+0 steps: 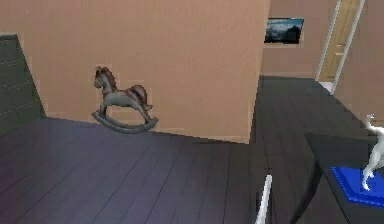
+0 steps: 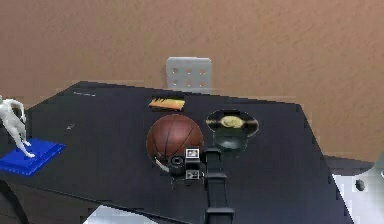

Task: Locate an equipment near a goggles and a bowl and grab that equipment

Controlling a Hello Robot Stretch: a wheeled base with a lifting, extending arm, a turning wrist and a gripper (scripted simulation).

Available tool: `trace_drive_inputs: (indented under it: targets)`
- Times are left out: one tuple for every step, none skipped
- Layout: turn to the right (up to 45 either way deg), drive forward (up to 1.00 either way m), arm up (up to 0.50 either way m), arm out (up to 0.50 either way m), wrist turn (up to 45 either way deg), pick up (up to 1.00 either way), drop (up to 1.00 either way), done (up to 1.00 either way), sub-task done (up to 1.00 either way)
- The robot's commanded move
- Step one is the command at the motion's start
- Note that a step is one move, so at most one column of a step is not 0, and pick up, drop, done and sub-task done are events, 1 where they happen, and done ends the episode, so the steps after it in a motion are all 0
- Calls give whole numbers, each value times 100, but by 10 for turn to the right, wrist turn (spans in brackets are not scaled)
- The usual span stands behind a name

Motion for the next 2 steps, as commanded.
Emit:
trace_drive_inputs:
  targets:
    - [0, 0, 10, 0, 0, 0, 0, 0, 0]
    - [0, 0, 0, 0, 0, 0, 0, 100, 0]
